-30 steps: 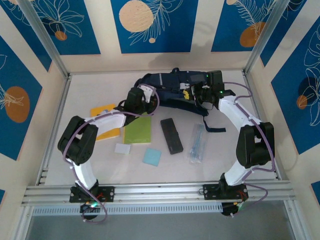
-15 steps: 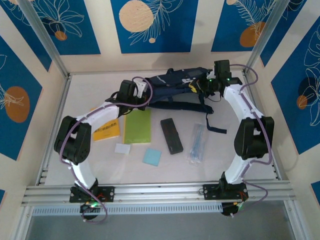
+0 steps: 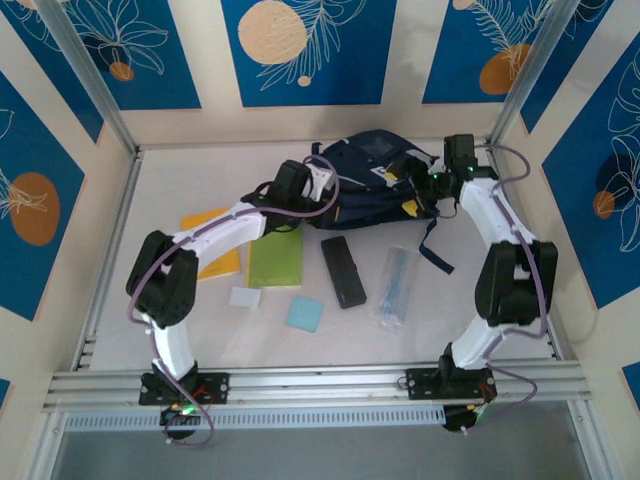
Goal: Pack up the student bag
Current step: Unzip the student bag at the top-right of the table.
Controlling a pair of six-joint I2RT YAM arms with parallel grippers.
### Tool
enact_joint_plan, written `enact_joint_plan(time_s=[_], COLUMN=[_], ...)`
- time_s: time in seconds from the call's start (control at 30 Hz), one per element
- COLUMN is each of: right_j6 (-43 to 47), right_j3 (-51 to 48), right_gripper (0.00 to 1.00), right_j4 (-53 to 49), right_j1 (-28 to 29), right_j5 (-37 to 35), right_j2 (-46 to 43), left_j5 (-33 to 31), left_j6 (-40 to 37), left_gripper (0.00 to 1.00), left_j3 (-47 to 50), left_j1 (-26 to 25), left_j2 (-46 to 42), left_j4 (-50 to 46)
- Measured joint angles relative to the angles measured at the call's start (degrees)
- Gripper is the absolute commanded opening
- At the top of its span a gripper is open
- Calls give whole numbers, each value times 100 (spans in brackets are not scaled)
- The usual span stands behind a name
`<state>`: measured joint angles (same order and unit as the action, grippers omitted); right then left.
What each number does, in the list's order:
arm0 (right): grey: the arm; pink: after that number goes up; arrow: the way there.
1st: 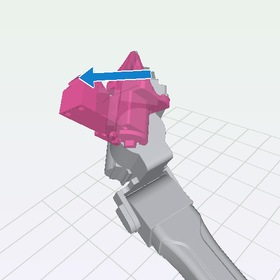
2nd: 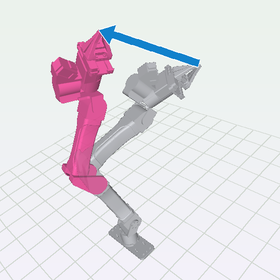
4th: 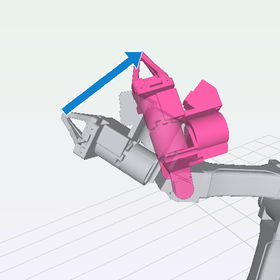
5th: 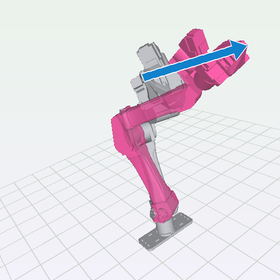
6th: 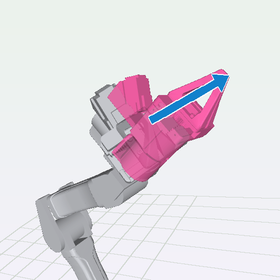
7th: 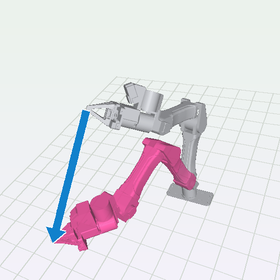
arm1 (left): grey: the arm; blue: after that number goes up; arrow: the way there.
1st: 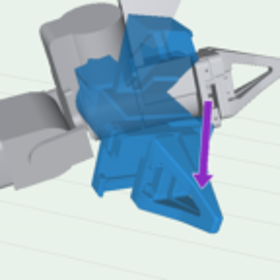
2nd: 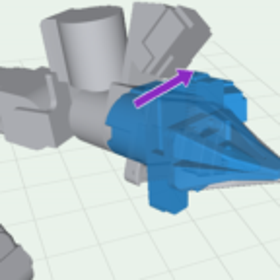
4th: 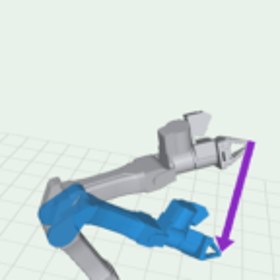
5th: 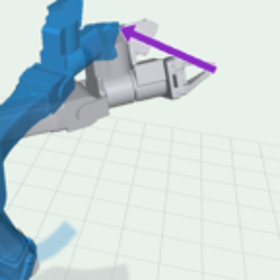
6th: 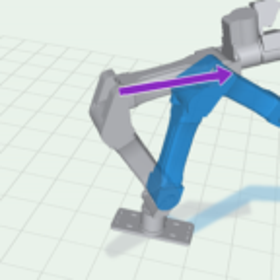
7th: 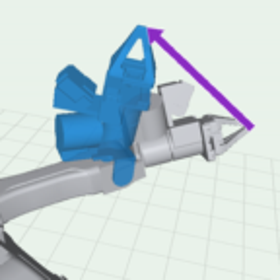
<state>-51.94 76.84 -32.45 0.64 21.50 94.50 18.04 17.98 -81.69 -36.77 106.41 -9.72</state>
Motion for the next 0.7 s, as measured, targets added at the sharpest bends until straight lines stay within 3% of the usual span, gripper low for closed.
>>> enact_joint_plan(time_s=[0.17,0.33,0.4,0.5,0.7], right_j6=[-726,-1606,-1910,-2382,-2490], right_j3=[-1362,-1838,-1849,-1943,-2092], right_gripper=[99,99,83,4,0], right_j4=[758,1950,2483,3377,3941], right_j1=[273,702,859,1019,1043], right_j5=[330,402,372,354,660], right_j2=[-868,-544,-249,166,361], left_j5=[-9,-15,-28,-111,-341], left_j6=[315,492,560,612,428], left_gripper=[0,0,0,0,0], left_j3=[-264,-258,-190,92,409], left_j1=[-223,-415,-468,-498,-319], left_j2=[254,251,232,118,-11], left_j4=[20,24,63,109,116])
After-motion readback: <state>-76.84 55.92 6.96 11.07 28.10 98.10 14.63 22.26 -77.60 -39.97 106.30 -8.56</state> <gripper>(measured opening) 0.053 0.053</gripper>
